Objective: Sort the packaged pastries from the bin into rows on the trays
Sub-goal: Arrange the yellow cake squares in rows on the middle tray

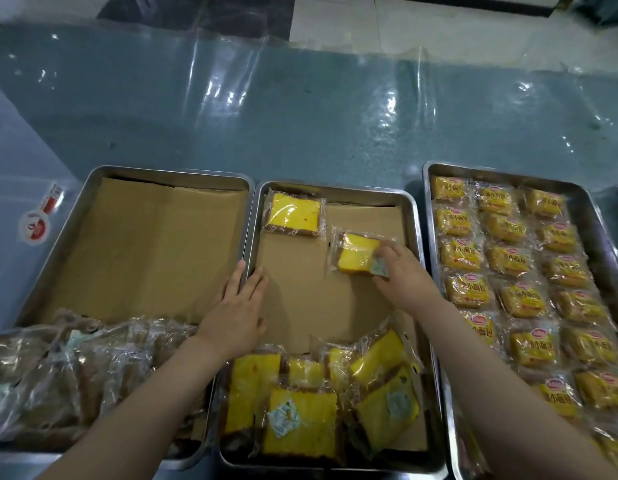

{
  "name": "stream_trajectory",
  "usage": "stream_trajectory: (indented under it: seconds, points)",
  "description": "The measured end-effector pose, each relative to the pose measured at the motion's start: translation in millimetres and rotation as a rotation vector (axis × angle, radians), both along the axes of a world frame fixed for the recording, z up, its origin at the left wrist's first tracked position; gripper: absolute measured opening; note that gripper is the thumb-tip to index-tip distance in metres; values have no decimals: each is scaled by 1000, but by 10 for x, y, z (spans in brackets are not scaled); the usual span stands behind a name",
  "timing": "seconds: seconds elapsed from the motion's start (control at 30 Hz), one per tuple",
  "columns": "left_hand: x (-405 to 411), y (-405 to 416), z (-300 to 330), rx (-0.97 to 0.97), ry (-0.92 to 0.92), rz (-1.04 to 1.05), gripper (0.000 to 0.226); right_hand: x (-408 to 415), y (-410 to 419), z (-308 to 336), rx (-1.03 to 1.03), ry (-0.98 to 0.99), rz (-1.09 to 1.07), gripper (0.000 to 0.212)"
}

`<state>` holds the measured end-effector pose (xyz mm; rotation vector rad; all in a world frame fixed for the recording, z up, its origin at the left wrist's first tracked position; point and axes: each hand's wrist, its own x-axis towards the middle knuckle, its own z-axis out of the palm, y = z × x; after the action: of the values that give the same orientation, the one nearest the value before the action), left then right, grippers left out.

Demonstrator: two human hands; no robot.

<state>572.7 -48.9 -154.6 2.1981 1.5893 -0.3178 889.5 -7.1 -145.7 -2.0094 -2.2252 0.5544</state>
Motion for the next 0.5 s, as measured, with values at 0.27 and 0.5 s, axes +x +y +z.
stream_trajectory:
  seconds: [0.27,0.5]
  points:
    - [3,-5,-39,31,1,3,79,76,141,264,11,69,-3,19]
    - [10,-6,-41,35,16,3,78,46,315,343,-26,157,-52,21]
